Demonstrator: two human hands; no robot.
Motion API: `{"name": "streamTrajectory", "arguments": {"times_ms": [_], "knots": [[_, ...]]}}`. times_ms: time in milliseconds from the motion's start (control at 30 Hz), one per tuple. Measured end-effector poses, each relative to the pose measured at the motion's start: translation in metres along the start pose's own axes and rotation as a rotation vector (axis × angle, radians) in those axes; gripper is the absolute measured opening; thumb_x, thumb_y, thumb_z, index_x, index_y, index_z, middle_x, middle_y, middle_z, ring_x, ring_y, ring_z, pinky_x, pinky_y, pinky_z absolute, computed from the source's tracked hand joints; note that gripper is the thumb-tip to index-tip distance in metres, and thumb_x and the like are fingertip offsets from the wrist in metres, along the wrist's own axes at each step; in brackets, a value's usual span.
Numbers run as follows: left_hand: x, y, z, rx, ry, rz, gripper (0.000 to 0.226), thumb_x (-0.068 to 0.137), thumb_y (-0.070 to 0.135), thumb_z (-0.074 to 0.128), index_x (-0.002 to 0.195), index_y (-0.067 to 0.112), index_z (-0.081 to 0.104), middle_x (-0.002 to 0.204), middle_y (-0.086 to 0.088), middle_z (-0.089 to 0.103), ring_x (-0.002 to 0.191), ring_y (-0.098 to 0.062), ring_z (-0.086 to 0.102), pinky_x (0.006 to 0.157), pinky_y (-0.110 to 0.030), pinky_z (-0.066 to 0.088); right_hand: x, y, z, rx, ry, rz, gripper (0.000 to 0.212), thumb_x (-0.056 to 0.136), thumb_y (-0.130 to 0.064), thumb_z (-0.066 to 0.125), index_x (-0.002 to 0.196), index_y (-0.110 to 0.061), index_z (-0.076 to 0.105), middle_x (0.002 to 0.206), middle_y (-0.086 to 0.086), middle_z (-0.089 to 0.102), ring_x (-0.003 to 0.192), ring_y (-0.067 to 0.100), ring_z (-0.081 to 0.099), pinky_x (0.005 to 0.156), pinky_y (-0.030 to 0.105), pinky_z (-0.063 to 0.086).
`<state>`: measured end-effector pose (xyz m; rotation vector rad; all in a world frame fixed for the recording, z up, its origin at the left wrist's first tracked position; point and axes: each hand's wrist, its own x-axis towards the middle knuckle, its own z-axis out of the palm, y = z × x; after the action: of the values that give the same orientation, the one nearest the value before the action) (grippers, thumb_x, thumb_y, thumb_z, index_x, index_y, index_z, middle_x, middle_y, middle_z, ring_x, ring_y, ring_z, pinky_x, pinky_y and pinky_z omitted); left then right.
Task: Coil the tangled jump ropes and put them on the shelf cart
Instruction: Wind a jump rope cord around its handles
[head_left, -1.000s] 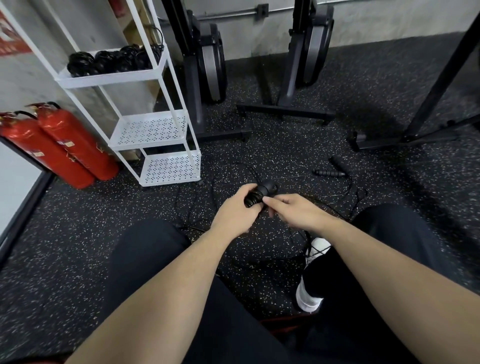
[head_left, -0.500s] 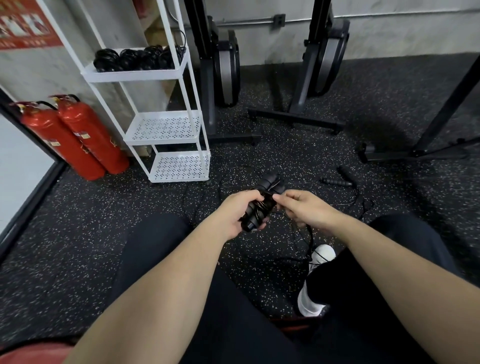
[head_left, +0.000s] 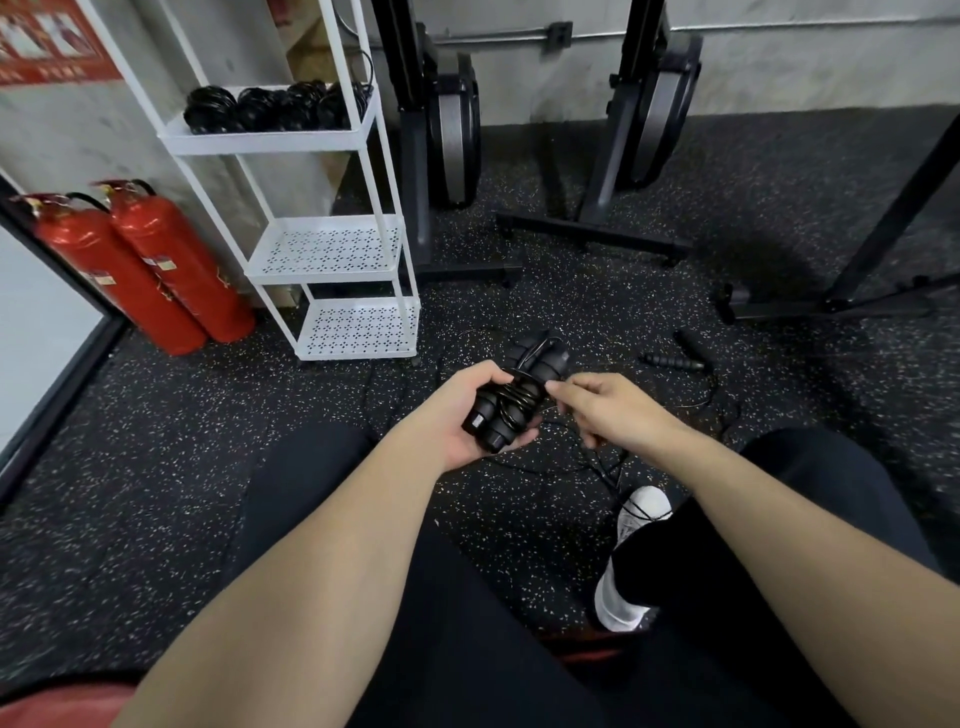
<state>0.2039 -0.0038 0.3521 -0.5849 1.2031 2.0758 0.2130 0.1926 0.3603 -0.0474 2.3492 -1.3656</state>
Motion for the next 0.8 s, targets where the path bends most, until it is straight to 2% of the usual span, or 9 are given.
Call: {"name": "streamTrajectory", "arguments": {"times_ms": [67, 133, 200, 267, 300, 400, 500, 633, 800], "knots": [[-0.001, 0.001, 0.003, -0.017, 0.002, -0.008, 0.025, 0.096, 0.016, 0.054, 0.113, 0.001, 0.064, 0.101, -0.022, 0.075, 0.091, -0.036, 0.073, 0.079, -0.045, 0.062, -0.001, 0.008, -0.002, 0.074, -0.057, -0.008, 0.038, 0.105, -0.041, 0.050, 0.078, -0.016, 0.057, 0.056, 0.002, 0.053, 0.067, 0.016, 0.069, 0.101, 0.035, 0.036], [-0.001, 0.002, 0.005, -0.037, -0.024, -0.023, 0.030, 0.095, 0.019, 0.054, 0.119, 0.002, 0.063, 0.113, -0.022, 0.074, 0.103, -0.037, 0.072, 0.086, -0.047, 0.060, 0.000, 0.016, -0.005, 0.191, -0.139, -0.052, 0.033, 0.108, -0.033, 0.045, 0.083, -0.016, 0.057, 0.061, 0.003, 0.057, 0.072, 0.020, 0.069, 0.105, 0.039, 0.034], [-0.003, 0.004, 0.005, -0.057, -0.053, -0.042, 0.035, 0.096, 0.022, 0.051, 0.125, 0.005, 0.061, 0.121, -0.023, 0.071, 0.109, -0.035, 0.071, 0.088, -0.045, 0.058, 0.002, 0.022, -0.004, 0.317, -0.197, -0.081, 0.027, 0.110, -0.026, 0.041, 0.094, -0.015, 0.060, 0.061, 0.000, 0.050, 0.059, 0.018, 0.054, 0.083, 0.036, 0.045], [-0.004, 0.006, 0.004, -0.032, -0.070, -0.050, 0.038, 0.098, 0.023, 0.049, 0.129, 0.005, 0.059, 0.122, -0.024, 0.071, 0.104, -0.034, 0.072, 0.079, -0.039, 0.061, 0.002, 0.026, -0.004, 0.333, -0.198, -0.090, 0.026, 0.110, -0.024, 0.040, 0.100, -0.015, 0.061, 0.062, -0.003, 0.040, 0.053, 0.013, 0.036, 0.058, 0.026, 0.036], [-0.006, 0.006, 0.004, -0.024, -0.085, -0.049, 0.039, 0.098, 0.023, 0.048, 0.130, 0.004, 0.059, 0.123, -0.025, 0.070, 0.101, -0.034, 0.072, 0.075, -0.036, 0.061, 0.002, 0.028, -0.005, 0.319, -0.185, -0.093, 0.026, 0.110, -0.026, 0.040, 0.099, -0.016, 0.062, 0.061, -0.004, 0.038, 0.053, 0.012, 0.031, 0.054, 0.025, 0.029], [-0.007, 0.007, 0.005, -0.032, -0.121, -0.043, 0.039, 0.098, 0.021, 0.049, 0.132, 0.004, 0.055, 0.125, -0.027, 0.069, 0.097, -0.040, 0.072, 0.069, -0.038, 0.062, 0.002, 0.029, -0.011, 0.311, -0.150, -0.091, 0.030, 0.108, -0.032, 0.045, 0.088, -0.024, 0.066, 0.059, -0.004, 0.035, 0.053, 0.013, 0.025, 0.055, 0.031, 0.018], [-0.010, 0.007, 0.005, 0.030, -0.184, -0.055, 0.040, 0.098, 0.020, 0.047, 0.132, 0.002, 0.056, 0.123, -0.027, 0.069, 0.098, -0.043, 0.071, 0.073, -0.041, 0.061, 0.001, 0.032, -0.015, 0.310, -0.189, -0.072, 0.030, 0.106, -0.036, 0.049, 0.084, -0.026, 0.066, 0.058, -0.002, 0.035, 0.053, 0.015, 0.025, 0.054, 0.030, 0.020], [-0.010, 0.005, 0.007, 0.047, -0.178, -0.039, 0.037, 0.092, 0.018, 0.047, 0.123, 0.002, 0.057, 0.104, -0.023, 0.071, 0.076, -0.033, 0.066, 0.059, -0.035, 0.054, -0.001, 0.032, -0.016, 0.222, -0.218, -0.071, 0.029, 0.104, -0.040, 0.050, 0.087, -0.023, 0.066, 0.059, -0.001, 0.039, 0.054, 0.015, 0.029, 0.054, 0.028, 0.025], [-0.009, 0.001, 0.015, 0.068, -0.156, -0.027, 0.044, 0.095, 0.043, 0.056, 0.116, 0.005, 0.063, 0.099, -0.021, 0.069, 0.066, -0.025, 0.061, 0.047, -0.026, 0.049, -0.003, 0.029, -0.016, 0.241, -0.204, -0.083, 0.029, 0.105, -0.039, 0.050, 0.092, -0.017, 0.064, 0.058, 0.000, 0.038, 0.053, 0.015, 0.029, 0.052, 0.027, 0.025]]}}
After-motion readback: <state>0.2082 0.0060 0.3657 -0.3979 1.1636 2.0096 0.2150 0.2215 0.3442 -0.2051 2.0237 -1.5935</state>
